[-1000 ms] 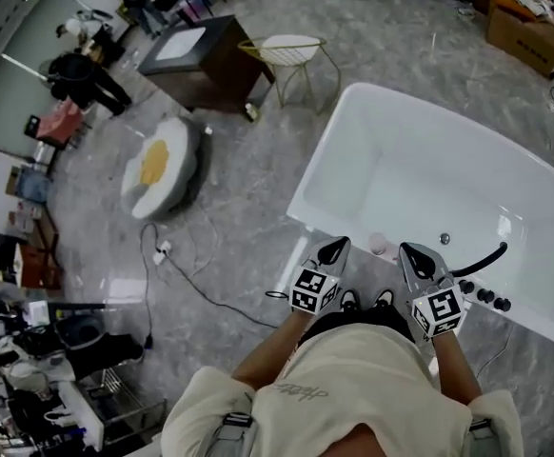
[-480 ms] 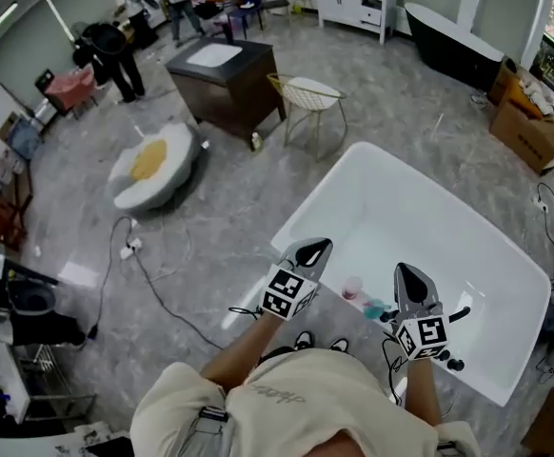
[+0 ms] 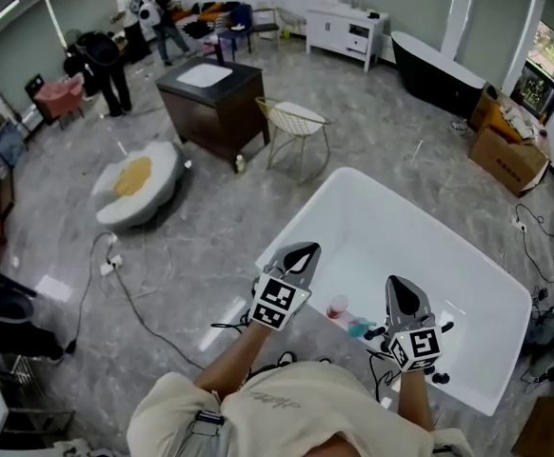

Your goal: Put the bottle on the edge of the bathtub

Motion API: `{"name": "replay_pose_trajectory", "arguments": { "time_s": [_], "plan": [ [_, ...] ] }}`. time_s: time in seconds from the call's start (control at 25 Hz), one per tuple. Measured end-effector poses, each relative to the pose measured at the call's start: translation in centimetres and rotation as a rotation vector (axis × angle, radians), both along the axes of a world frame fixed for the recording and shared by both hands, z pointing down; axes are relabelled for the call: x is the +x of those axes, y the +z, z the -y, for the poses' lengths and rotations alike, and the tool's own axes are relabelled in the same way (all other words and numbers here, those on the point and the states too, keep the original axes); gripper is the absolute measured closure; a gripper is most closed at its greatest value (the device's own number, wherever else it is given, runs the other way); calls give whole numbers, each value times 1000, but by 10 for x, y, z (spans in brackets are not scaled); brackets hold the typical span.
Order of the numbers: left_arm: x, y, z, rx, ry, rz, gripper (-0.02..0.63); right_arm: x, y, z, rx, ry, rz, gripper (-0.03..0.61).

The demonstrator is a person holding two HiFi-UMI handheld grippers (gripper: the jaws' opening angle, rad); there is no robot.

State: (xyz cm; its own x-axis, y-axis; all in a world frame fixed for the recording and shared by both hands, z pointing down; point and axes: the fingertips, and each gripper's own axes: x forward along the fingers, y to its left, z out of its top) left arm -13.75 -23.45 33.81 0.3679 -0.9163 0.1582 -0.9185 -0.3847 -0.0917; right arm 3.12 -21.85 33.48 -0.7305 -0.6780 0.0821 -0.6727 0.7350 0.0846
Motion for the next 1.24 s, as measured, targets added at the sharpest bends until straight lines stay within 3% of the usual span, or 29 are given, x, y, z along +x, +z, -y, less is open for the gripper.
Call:
{"name": "replay_pose_trajectory", "arguments": {
  "time_s": [0.32, 0.56, 1.24],
  "plan": [
    [-2, 18, -7, -41, 5, -16, 597, 2, 7, -5, -8, 24, -7, 578],
    [1, 31, -9, -80, 58, -1, 597, 0, 17, -11, -28, 39, -12, 578],
    [-5, 25, -2, -80, 66, -19, 597, 1, 19, -11, -30, 60, -21, 578]
  ]
}}
